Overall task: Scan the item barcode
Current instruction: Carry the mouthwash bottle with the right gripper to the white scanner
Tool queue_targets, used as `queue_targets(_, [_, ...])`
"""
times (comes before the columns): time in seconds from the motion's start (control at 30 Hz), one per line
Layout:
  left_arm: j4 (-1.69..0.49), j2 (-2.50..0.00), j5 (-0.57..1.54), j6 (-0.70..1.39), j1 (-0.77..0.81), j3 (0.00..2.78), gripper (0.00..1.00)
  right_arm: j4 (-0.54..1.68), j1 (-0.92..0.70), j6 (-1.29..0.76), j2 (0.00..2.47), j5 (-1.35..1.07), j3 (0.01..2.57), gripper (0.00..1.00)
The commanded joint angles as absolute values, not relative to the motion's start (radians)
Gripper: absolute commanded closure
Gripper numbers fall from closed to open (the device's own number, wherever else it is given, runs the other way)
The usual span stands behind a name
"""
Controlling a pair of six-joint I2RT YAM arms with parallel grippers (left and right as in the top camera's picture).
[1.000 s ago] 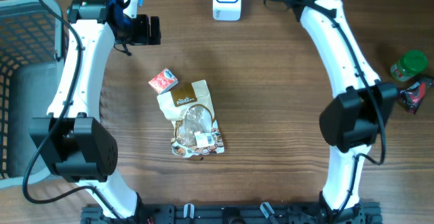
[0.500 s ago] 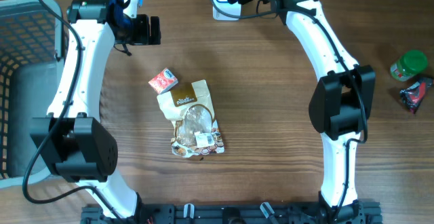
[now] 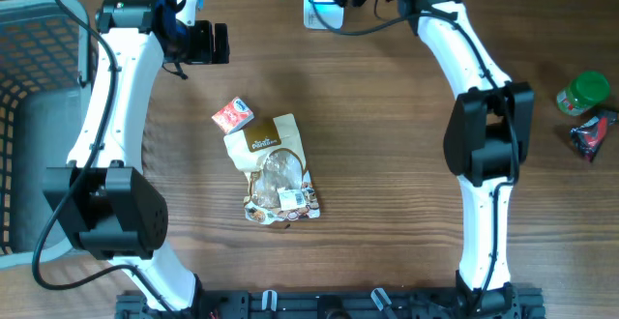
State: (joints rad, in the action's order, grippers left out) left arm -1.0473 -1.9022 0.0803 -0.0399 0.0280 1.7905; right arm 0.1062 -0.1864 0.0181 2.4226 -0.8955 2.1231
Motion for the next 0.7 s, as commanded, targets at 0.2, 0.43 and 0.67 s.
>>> queue_targets(0.2, [-1.048, -1.897, 0.096, -0.045, 0.031, 1.784, 0.00, -0.198, -0.180, -0.216, 2.540, -1.098, 2.152, 0.41])
queue_targets(0.43, [-1.048, -1.897, 0.096, -0.045, 0.031, 1.784, 0.00, -0.231, -0.179, -0.199, 2.553, -1.031, 2.152, 0.42])
queue_targets(0.67, [-1.048, -1.897, 0.096, -0.045, 0.031, 1.784, 0.00, -0.265, -0.176, -0.185, 2.595, -1.016, 2.152, 0.42])
